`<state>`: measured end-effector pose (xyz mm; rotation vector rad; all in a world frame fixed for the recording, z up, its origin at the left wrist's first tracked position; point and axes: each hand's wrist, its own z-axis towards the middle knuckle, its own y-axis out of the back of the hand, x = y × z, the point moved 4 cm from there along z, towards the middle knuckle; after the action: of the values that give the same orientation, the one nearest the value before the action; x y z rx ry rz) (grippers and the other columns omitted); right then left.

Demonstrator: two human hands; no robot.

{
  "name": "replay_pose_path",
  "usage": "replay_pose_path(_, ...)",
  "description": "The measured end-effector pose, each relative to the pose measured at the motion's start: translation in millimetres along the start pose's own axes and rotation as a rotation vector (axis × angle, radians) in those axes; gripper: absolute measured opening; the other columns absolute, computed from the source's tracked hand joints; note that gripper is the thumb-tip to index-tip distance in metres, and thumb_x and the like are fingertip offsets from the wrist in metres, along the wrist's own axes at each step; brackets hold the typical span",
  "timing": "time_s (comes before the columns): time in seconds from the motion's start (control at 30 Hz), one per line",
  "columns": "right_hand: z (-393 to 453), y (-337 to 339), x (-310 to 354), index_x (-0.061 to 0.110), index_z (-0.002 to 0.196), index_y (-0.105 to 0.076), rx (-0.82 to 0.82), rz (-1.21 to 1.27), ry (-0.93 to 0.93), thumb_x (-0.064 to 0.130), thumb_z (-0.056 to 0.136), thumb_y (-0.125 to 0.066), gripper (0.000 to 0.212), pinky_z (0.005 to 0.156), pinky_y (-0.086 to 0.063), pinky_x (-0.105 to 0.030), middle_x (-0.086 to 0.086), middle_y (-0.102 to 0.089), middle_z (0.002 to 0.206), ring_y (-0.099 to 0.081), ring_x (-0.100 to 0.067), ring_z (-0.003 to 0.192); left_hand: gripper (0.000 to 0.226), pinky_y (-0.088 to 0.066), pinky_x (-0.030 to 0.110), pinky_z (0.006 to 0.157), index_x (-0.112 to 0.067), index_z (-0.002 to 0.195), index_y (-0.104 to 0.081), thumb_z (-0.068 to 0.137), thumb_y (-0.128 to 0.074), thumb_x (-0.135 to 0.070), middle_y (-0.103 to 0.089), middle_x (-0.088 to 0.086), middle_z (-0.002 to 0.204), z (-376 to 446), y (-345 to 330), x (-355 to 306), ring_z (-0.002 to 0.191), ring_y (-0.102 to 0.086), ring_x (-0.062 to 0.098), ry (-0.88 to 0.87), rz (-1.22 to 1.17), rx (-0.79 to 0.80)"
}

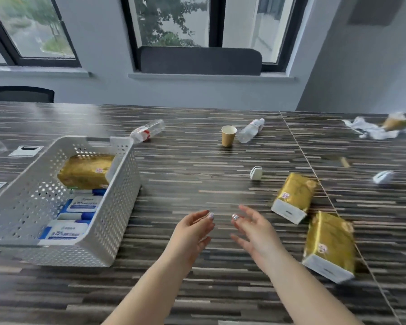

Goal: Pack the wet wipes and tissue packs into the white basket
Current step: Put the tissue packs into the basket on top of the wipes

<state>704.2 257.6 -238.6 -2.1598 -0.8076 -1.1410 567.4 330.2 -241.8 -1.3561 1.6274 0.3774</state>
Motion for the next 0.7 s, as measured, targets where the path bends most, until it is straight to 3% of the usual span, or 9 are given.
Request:
replay_pose_path(0.13, 1.1, 78.2, -1.4, 0.022, 0.124, -0.054, -0.131, -0.062, 0.035, 0.006, 0.091, -0.057, 0.037, 0.087, -0.052, -0.037, 0.003, -0.058, 0.11, -0.058, -0.013, 0.103, 0.01, -0.047, 0.027, 0.074, -0.018, 0.1, -0.063, 0.09, -0.064, -0.017, -0.067, -0.002, 0.089, 11.7, -64.8, 44.7, 0.086, -0.062, 0.012, 0.118, 0.061, 0.046)
replay_pose_path(0.2, 4.1, 109.4, 6.9, 0.022, 0.124, -0.054, -0.187, -0.11, 0.081, 0.007, 0.092, -0.055, 0.036, 0.094, -0.049, -0.038, 0.005, -0.057, 0.113, -0.056, -0.014, 0.107, 0.01, -0.047, 0.028, 0.075, -0.019, 0.098, -0.063, 0.088, -0.066, -0.02, -0.068, -0.002, 0.093, 19.8, -99.4, 61.7, 0.09, -0.063, 0.012, 0.175, 0.111, 0.078)
replay_pose_path(0.3, 11.2, 147.9, 20.7, 0.029, 0.119, -0.054, -0.268, -0.168, 0.159, 0.009, 0.091, -0.057, 0.034, 0.103, -0.045, -0.04, 0.005, -0.056, 0.123, -0.053, -0.014, 0.119, 0.015, -0.048, 0.03, 0.084, -0.019, 0.102, -0.063, 0.088, -0.066, -0.023, -0.067, -0.002, 0.101, 29.1, -144.7, 79.9, 0.101, -0.063, 0.013, 0.227, 0.218, 0.136)
replay_pose_path(0.4, 17.9, 195.3, 21.8, 0.029, 0.122, -0.055, -0.377, -0.255, 0.189, 0.011, 0.09, -0.059, 0.037, 0.1, -0.044, -0.035, 0.002, -0.054, 0.13, -0.049, -0.013, 0.123, 0.017, -0.049, 0.028, 0.081, -0.02, 0.104, -0.063, 0.088, -0.066, -0.024, -0.067, 0.0, 0.106, 39.7, -180.2, 95.8, 0.104, -0.062, 0.012, 0.268, 0.318, 0.168)
replay_pose_path(0.47, 19.3, 224.9, 17.3, 0.027, 0.123, -0.056, -0.485, -0.315, 0.193, 0.012, 0.088, -0.061, 0.038, 0.092, -0.044, -0.031, -0.002, -0.052, 0.133, -0.05, -0.013, 0.116, 0.015, -0.049, 0.028, 0.081, -0.022, 0.104, -0.063, 0.089, -0.065, -0.024, -0.066, -0.001, 0.105, 47.1, -194.0, 104.5, 0.1, -0.061, 0.011, 0.277, 0.373, 0.18)
replay_pose_path(0.53, 20.8, 248.7, 10.4, 0.026, 0.124, -0.056, -0.58, -0.358, 0.181, 0.012, 0.087, -0.063, 0.04, 0.086, -0.043, -0.03, -0.006, -0.048, 0.135, -0.049, -0.015, 0.112, 0.022, -0.048, 0.03, 0.084, -0.02, 0.112, -0.063, 0.09, -0.062, -0.024, -0.065, -0.003, 0.104, 53.3, -202.1, 111.3, 0.097, -0.06, 0.009, 0.278, 0.42, 0.185)
replay_pose_path(0.7, 30.8, 296.2, -22.8, 0.025, 0.136, -0.046, -0.652, -0.342, 0.018, 0.026, 0.085, -0.066, 0.055, 0.097, -0.047, -0.045, -0.008, -0.045, 0.14, -0.049, -0.026, 0.123, 0.05, -0.044, 0.03, 0.083, -0.022, 0.138, -0.047, 0.09, -0.063, -0.026, -0.057, 0.0, 0.12, 68.4, -227.0, 139.8, 0.101, -0.055, 0.013, 0.314, 0.564, 0.222)
